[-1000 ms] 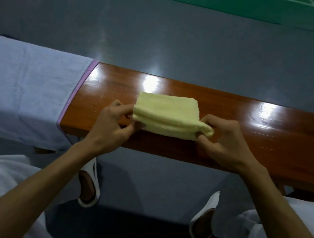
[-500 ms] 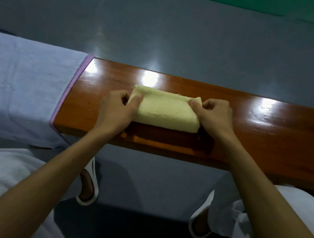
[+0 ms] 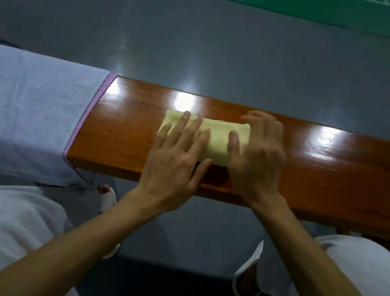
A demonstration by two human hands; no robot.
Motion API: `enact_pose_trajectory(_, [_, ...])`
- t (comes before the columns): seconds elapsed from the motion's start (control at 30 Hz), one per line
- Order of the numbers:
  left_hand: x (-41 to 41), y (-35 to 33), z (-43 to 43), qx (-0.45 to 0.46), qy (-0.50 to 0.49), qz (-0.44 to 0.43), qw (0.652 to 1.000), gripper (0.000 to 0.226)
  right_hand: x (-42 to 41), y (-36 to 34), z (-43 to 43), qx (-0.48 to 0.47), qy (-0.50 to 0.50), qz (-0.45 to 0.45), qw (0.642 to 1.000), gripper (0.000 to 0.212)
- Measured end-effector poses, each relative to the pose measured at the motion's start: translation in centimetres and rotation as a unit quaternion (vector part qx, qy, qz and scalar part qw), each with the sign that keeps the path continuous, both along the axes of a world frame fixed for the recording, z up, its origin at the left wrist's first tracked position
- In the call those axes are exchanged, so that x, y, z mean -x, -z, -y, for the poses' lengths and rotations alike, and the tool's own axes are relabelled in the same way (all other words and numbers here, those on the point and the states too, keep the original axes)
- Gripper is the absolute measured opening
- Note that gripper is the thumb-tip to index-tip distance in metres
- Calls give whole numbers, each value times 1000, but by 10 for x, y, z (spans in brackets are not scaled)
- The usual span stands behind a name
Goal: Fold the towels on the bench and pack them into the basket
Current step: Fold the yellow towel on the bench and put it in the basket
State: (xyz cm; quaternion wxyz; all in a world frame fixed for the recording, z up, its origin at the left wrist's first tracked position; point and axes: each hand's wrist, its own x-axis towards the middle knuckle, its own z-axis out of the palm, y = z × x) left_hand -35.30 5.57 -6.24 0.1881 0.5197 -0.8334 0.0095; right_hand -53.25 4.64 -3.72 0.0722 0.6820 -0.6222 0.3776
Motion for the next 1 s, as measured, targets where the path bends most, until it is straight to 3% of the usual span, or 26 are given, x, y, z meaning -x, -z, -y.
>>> enact_pose_trajectory(0.13, [-3, 9, 10, -34, 9, 48, 998, 63, -23, 14, -12, -122, -119, -100, 980, 60])
enact_pose_trajectory(0.23, [-8, 18, 17, -49, -2, 100, 994, 66, -23, 28, -12, -213, -111, -156, 958, 69])
enact_pose_trajectory(0.33, [-9, 23, 16, -58, -10, 104, 993, 66, -19, 36, -12, -231, -108, -195, 947, 71])
enact_pose_trajectory(0.6, [-14, 22, 16, -97, -22, 19, 995, 61, -4, 42, -17, -248, -85, -183, 947, 64])
enact_pose_trajectory(1.0, [-36, 14, 23, -124, -95, -12, 988, 61, 17, 40, -22, -261, -74, -135, 953, 62])
